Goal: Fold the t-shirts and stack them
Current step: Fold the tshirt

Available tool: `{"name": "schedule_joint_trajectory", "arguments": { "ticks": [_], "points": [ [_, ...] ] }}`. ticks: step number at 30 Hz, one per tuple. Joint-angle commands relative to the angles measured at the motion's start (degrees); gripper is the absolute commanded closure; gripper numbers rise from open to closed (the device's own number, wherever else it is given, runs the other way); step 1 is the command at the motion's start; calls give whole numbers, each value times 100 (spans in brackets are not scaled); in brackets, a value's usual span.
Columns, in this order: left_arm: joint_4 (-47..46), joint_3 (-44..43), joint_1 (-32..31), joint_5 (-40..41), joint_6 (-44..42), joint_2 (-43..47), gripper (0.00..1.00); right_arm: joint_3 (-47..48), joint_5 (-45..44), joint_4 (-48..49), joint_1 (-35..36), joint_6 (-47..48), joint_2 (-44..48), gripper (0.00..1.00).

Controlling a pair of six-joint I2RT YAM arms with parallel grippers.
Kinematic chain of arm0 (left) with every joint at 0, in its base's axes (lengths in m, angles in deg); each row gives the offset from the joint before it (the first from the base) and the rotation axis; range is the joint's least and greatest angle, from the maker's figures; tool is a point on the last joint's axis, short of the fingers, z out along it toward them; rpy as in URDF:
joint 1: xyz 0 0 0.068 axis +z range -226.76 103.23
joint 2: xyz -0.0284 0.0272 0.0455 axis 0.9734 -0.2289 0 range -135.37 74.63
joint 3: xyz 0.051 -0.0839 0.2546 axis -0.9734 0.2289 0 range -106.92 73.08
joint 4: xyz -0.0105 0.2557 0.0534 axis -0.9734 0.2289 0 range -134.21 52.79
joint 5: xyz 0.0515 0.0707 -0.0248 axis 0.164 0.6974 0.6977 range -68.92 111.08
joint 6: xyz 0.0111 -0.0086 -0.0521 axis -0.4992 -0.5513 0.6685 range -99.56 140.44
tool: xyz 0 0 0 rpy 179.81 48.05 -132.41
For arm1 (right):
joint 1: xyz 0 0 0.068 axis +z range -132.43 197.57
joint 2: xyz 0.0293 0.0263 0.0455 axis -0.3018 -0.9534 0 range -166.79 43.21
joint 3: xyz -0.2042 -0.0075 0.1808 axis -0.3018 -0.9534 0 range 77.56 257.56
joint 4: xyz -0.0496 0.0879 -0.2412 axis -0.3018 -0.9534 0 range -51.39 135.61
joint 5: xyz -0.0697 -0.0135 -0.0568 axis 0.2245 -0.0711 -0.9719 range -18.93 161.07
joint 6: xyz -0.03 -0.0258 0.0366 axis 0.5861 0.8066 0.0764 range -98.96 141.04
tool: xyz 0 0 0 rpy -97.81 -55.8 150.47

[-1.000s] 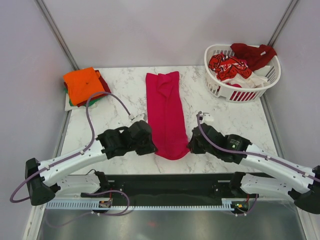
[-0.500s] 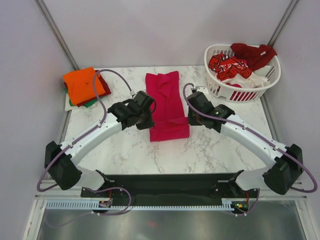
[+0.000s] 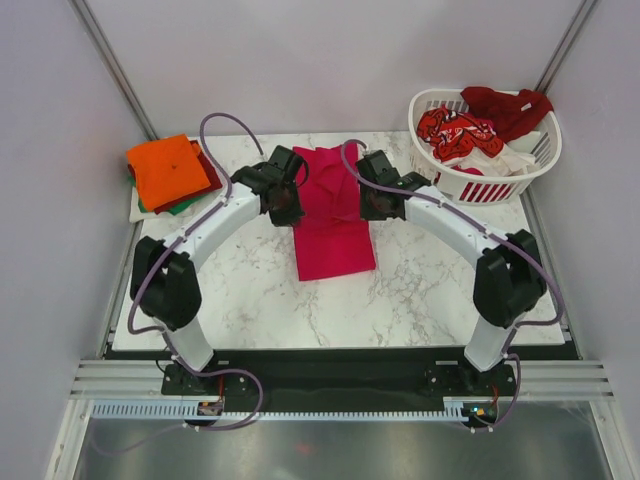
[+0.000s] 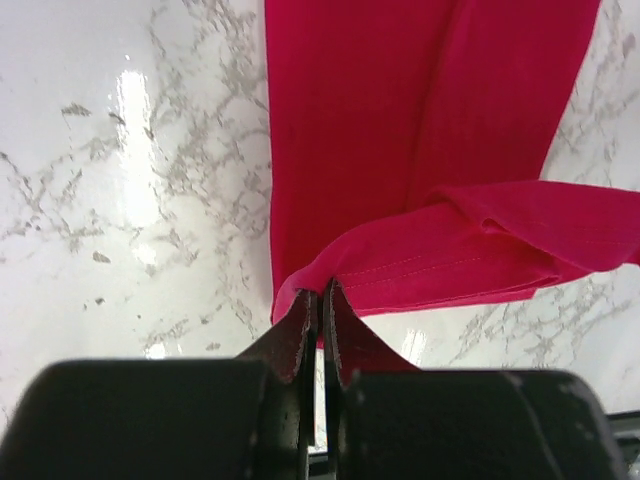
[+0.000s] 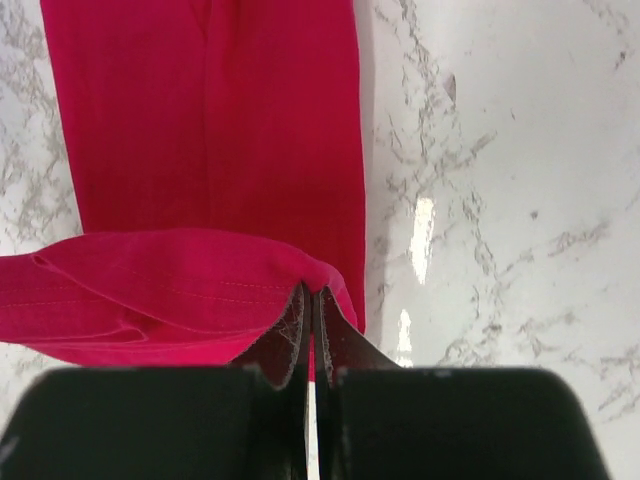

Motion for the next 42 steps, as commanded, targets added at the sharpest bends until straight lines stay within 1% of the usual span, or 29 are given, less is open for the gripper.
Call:
{"name": "schedule_joint_trajectory", "arguments": {
  "ticks": [1, 4, 5, 7, 8, 12, 15, 20, 24, 25, 26, 27, 29, 30, 31, 32, 33, 34, 36, 38, 41, 42],
  "points": [
    [9, -564, 228, 33, -500, -490, 98, 577, 43, 146, -146, 193, -530, 100],
    [-8, -924, 360, 24, -623, -921, 98, 930, 78, 128, -225, 219, -1031, 100],
    [0, -1012, 404, -63, -641, -1210, 98, 1000, 69, 137, -286, 210, -1147, 100],
    [-26, -1302, 483, -186, -772, -1501, 98, 1176, -19, 93, -348, 175, -1453, 100],
    [-35, -1407, 501, -204, -808, -1773, 98, 1229, -36, 84, -374, 114, -1542, 100],
    [-44, -1890, 624, -362, -905, -2345, 98, 1632, -71, -3, -462, 52, -1929, 100],
    [-52, -2172, 694, -477, -1019, -2548, 98, 1835, -80, -74, -515, 26, -2044, 100],
    [-61, -2243, 756, -512, -1072, -2575, 98, 1897, -142, -74, -568, 52, -2018, 100],
    [-53, -2489, 879, -574, -1081, -2786, 98, 2239, 7, -127, -665, 78, -2246, 100],
    [-61, -2533, 922, -713, -1081, -2830, 98, 2301, 43, -135, -700, 87, -2377, 100],
    [-61, -2577, 949, -775, -1081, -2926, 97, 2371, 78, -144, -709, 113, -2465, 98],
    [-61, -2682, 967, -811, -1072, -2996, 96, 2546, 104, -196, -735, 105, -2562, 92],
    [-44, -2823, 1028, -977, -1046, -3259, 85, 2731, 253, -293, -823, 87, -2826, 86],
    [-44, -3058, 1081, -1117, -1037, -3391, 61, 2976, 254, -381, -858, 70, -2913, 69],
    [26, -3209, 1099, -1336, -1046, -3514, 50, 3109, 323, -408, -919, 78, -3062, 56],
    [88, -3541, 1116, -1382, -1020, -3716, 42, 3267, 333, -460, -963, 78, -3133, 44],
    [158, -3692, 1151, -1434, -985, -3787, 30, 3660, 316, -661, -990, 70, -3204, 26],
    [219, -3824, 1169, -1487, -993, -3823, 26, 3838, 298, -750, -1051, 87, -3283, 20],
    [343, -4044, 1204, -1400, -1019, -3701, 17, 4250, 280, -960, -1113, 192, -3284, 14],
    [343, -4045, 1230, -1172, -1046, -3473, 14, 4297, 106, -988, -1148, 271, -3065, 12],
    [343, -3906, 1257, -865, -1134, -2937, 10, 3973, 25, -936, -1148, 377, -2564, 11],
    [334, -3826, 1248, -803, -1134, -2761, 10, 3623, 51, -848, -1139, 377, -2424, 11]
  ]
}}
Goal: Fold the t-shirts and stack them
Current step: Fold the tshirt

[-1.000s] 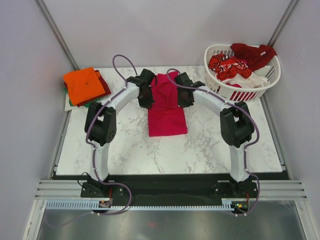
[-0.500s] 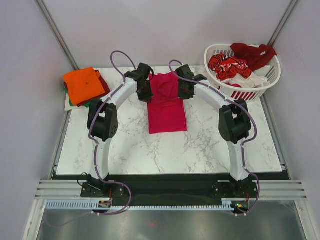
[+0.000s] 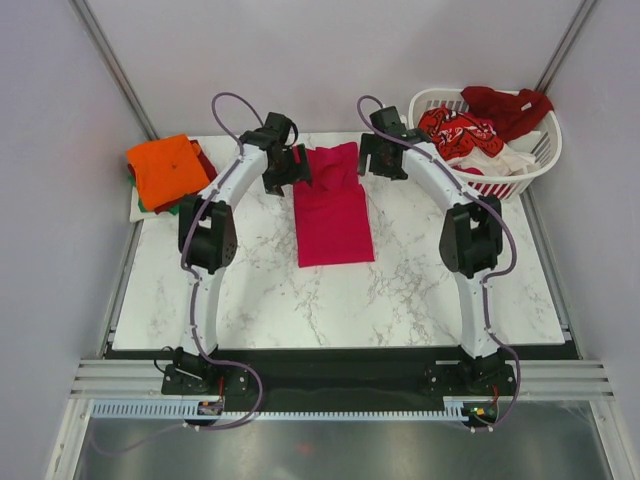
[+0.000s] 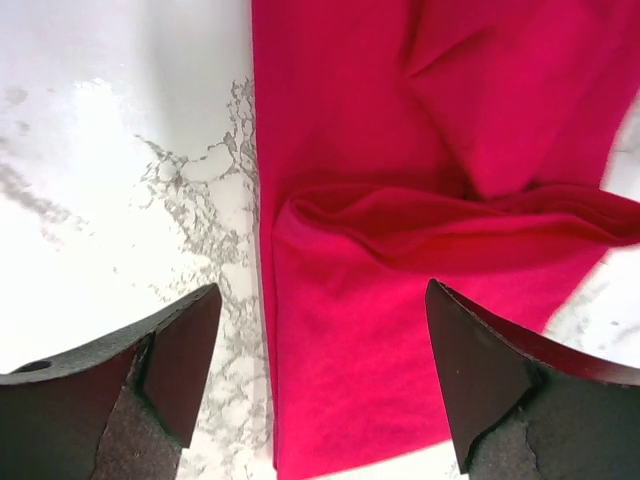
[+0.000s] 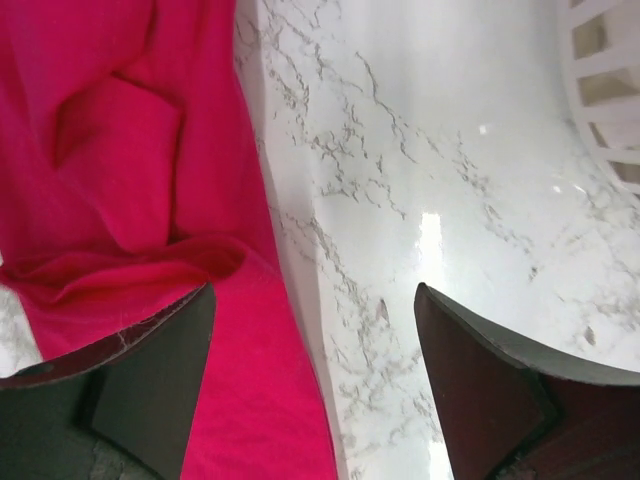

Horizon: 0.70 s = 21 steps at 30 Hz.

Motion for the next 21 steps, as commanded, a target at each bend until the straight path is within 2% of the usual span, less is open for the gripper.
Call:
{"name": "schedule_joint_trajectory", "arguments": {
  "ticks": [1, 4, 5, 7, 10, 14, 17, 21],
  "points": [
    [52, -38, 2, 286, -205, 1147, 10, -470, -73, 51, 39, 161, 990, 12],
    [9, 585, -103, 418, -152, 1745, 12, -1481, 330, 525, 47, 170, 1528, 11],
    [-26, 1039, -155, 436, -135, 1878, 12, -1954, 462, 631, 39, 161, 1634, 12],
    [-315, 1569, -331, 375, -65, 2290, 15, -2439, 1033, 921, 47, 152, 1907, 13],
    [-911, 3112, -481, -45, 111, 2791, 18, -3503, 1901, 1395, 47, 65, 2223, 17],
    [-1635, 4633, -613, -381, 358, 3398, 20, -4829, 2493, 2080, 39, -32, 2505, 18],
    [-2327, 5479, -718, -557, 586, 3627, 20, -5366, 2818, 2380, 47, -59, 2523, 19],
    [-2759, 6149, -771, -645, 726, 3760, 20, -5869, 2986, 2696, 47, -155, 2584, 23]
  ]
}}
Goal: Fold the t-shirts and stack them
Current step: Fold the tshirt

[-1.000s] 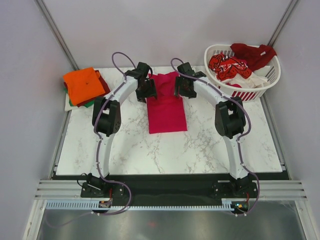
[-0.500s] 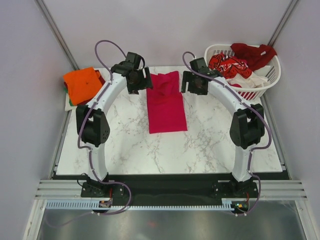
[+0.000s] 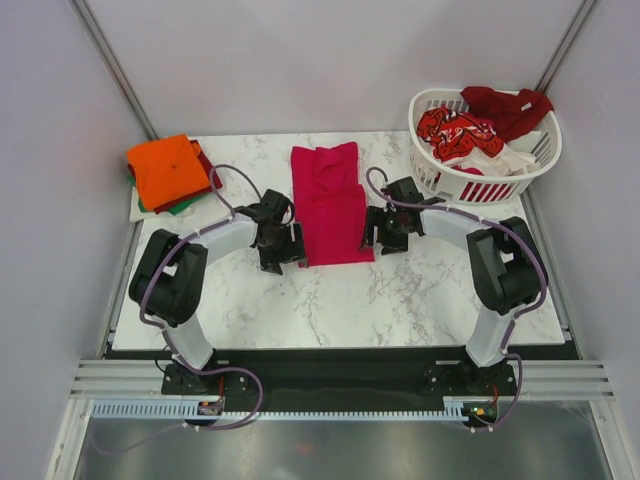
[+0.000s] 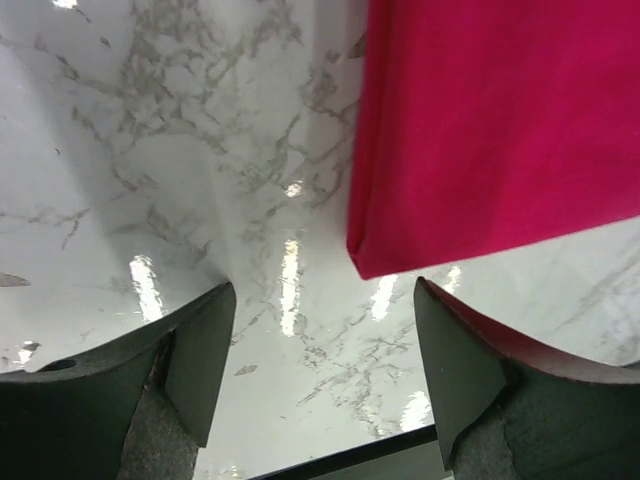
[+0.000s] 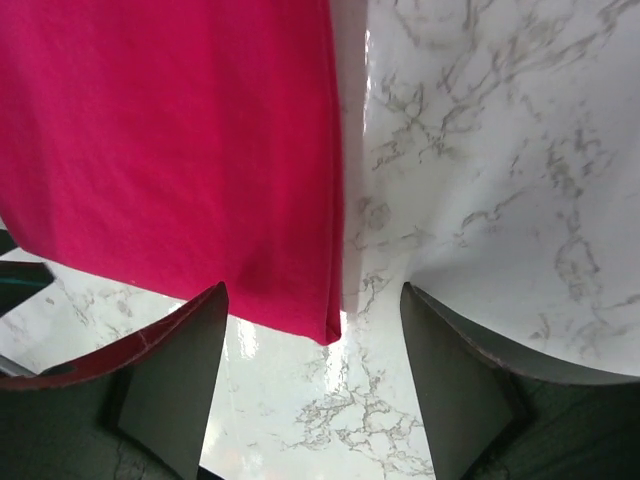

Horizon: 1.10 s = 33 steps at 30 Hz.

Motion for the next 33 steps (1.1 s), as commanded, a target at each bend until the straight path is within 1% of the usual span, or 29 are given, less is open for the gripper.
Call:
{"name": "schedule_joint_trajectory", "arguments": {
  "ticks": [1, 7, 8, 10, 11, 12, 13, 14, 17, 19, 20, 23, 25, 27, 31, 33],
  "points": [
    [-933, 321, -59, -265, 357, 492, 20, -466, 444, 557, 17, -136, 97, 23],
    [-1197, 804, -225, -265, 507, 598, 23, -1108, 523, 751, 26, -180, 290, 34],
    [-1232, 849, -243, -247, 524, 616, 23, -1291, 515, 786, 17, -180, 334, 39],
    [-1293, 954, -296, -168, 568, 633, 24, -1477, 506, 873, 17, -206, 466, 43],
    [-1302, 989, -305, -168, 595, 642, 24, -1652, 540, 1013, 26, -250, 492, 50],
    [-1328, 998, -314, -160, 604, 642, 25, -1714, 637, 1093, 17, -276, 501, 52],
    [-1363, 1024, -314, -142, 612, 625, 25, -1776, 672, 1163, 26, -303, 484, 58],
    [-1381, 1025, -331, -133, 612, 624, 25, -1829, 690, 1234, 26, -312, 414, 59],
    [-1399, 1016, -340, -63, 586, 607, 26, -1803, 647, 1252, 26, -259, 317, 61],
    [-1408, 1025, -340, -19, 577, 642, 26, -1785, 568, 1252, 17, -241, 308, 59],
    [-1408, 1025, -340, -19, 560, 668, 26, -1742, 541, 1243, 8, -233, 334, 54],
    [-1399, 1016, -340, 7, 507, 791, 26, -1654, 471, 1208, 17, -224, 396, 44],
    [-1399, 1033, -340, 42, 481, 897, 26, -1610, 453, 1217, -9, -232, 396, 43],
    [-1399, 1042, -340, 78, 472, 958, 26, -1574, 427, 1217, -36, -224, 352, 44],
    [-1399, 1034, -340, 148, 428, 1029, 26, -1592, 400, 1269, -124, -233, 229, 51],
    [-1390, 1034, -331, 209, 402, 1055, 26, -1627, 409, 1322, -229, -224, 194, 53]
  ]
}}
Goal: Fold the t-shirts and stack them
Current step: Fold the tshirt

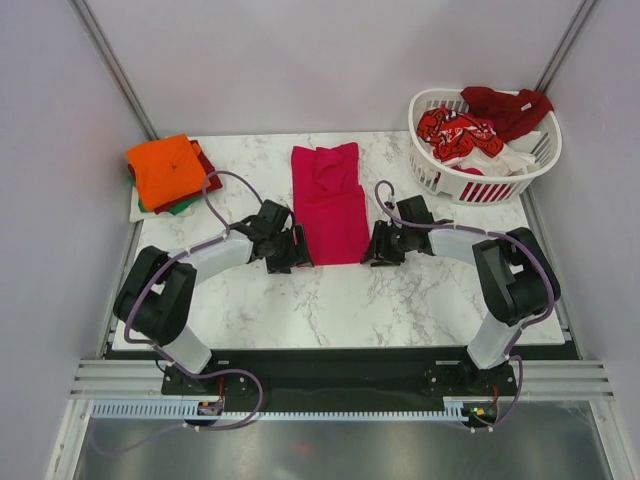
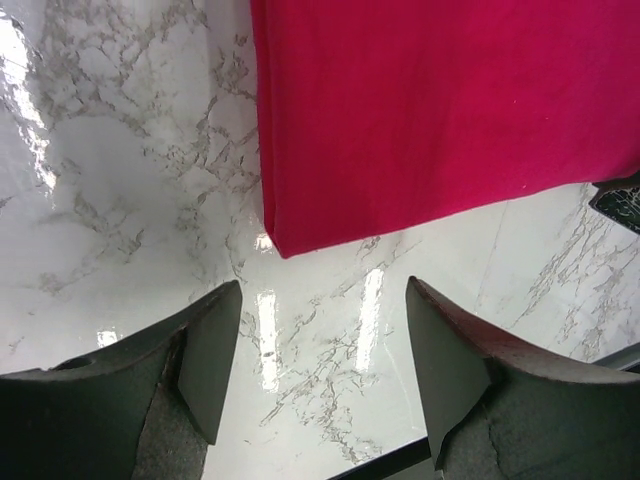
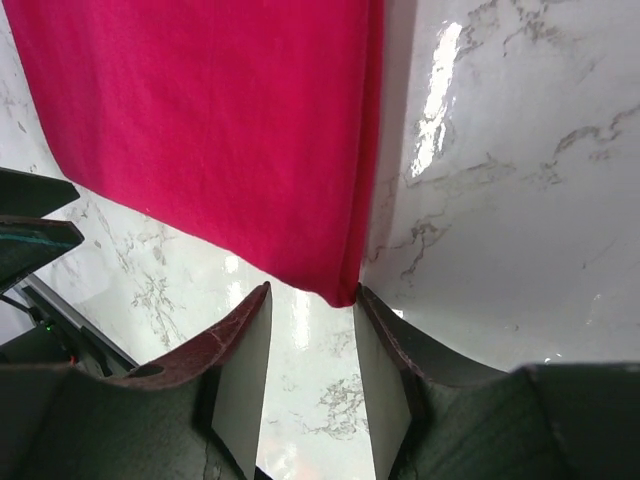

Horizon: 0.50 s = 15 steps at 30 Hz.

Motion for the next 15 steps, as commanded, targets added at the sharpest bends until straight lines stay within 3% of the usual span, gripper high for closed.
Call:
{"name": "schedule_joint_trajectory", "arguments": {
  "ticks": [1, 15],
  "points": [
    [-122, -22, -16, 240, -33, 240, 26, -128, -610, -145, -164, 194, -337, 53],
    [-123, -347, -16, 468, -200, -120, 27, -225, -425, 102, -340, 220, -504, 58]
  ]
}}
